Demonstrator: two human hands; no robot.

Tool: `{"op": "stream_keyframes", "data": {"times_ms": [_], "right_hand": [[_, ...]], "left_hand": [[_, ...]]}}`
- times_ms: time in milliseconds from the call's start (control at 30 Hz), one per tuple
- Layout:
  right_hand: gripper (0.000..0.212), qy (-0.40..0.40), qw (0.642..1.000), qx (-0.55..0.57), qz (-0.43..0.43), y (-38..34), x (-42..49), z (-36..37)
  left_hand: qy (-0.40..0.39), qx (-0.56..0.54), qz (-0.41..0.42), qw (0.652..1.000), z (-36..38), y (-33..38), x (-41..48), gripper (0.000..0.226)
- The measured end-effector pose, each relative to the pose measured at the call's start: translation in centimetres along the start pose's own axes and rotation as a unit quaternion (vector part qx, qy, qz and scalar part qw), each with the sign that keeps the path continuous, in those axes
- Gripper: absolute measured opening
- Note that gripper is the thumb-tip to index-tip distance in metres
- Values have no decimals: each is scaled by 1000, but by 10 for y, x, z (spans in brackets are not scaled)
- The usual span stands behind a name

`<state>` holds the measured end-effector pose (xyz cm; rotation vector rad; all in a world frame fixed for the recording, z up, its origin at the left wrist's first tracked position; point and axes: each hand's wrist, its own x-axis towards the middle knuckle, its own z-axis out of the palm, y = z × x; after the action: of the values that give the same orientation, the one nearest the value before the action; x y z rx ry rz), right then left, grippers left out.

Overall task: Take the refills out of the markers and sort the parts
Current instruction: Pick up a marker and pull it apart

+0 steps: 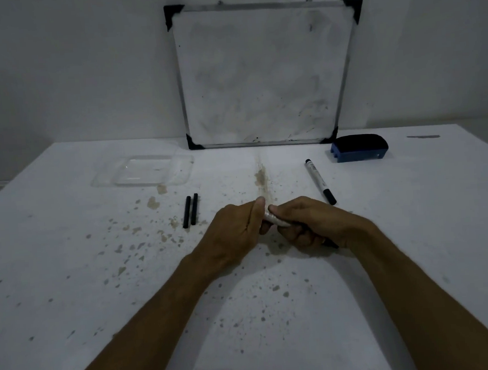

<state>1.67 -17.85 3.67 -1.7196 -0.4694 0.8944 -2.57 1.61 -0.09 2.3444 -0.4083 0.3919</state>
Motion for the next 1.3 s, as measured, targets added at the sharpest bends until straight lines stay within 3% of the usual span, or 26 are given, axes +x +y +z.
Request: {"op": "stream_keyframes", "data": {"times_ms": [100,133,200,333,433,533,633,700,833,900,1067,1200,1300], "right_hand": [[37,140,964,-198,-114,6,2,9],[37,164,953,-217,-136,9,5,11],[36,152,965,-170,-133,11,8,14],[38,59,995,-50,-68,1,4,9],[44,39,996,-52,-66,0,1,10],[37,105,985,-93,-100,6,6,13],[33,190,956,-161,-153,13,10,17],[28,187,959,-150,-152,12,10,16],[40,128,982,-118,-74,3,5,8],[43,114,986,-105,-56,0,4,7],[41,144,977,-127,-90,6,6,13],[36,179,969,-107,-133,10,7,19],[36,201,962,-116,-143,8,9,26]], "left_hand": [[-23,3,-89,996,1,4,8,56],[-27,-14,-115,993,-1,4,10,57],[-20,-40,-123,991,-4,1,10,55],[-38,-23,-32,998,-3,-4,0,37],[-25,-3,-22,999,-6,-2,3,46],[-18,44,-53,997,-6,-1,12,58],[-9,18,-130,991,-1,-1,17,61],[-14,17,-149,989,-1,0,15,60],[-19,58,-26,998,-5,1,1,39],[-14,33,-10,999,-7,-1,1,34],[20,26,-63,997,5,-6,9,59],[99,77,-88,988,10,-8,12,58],[156,98,-60,981,15,-2,10,59]]}}
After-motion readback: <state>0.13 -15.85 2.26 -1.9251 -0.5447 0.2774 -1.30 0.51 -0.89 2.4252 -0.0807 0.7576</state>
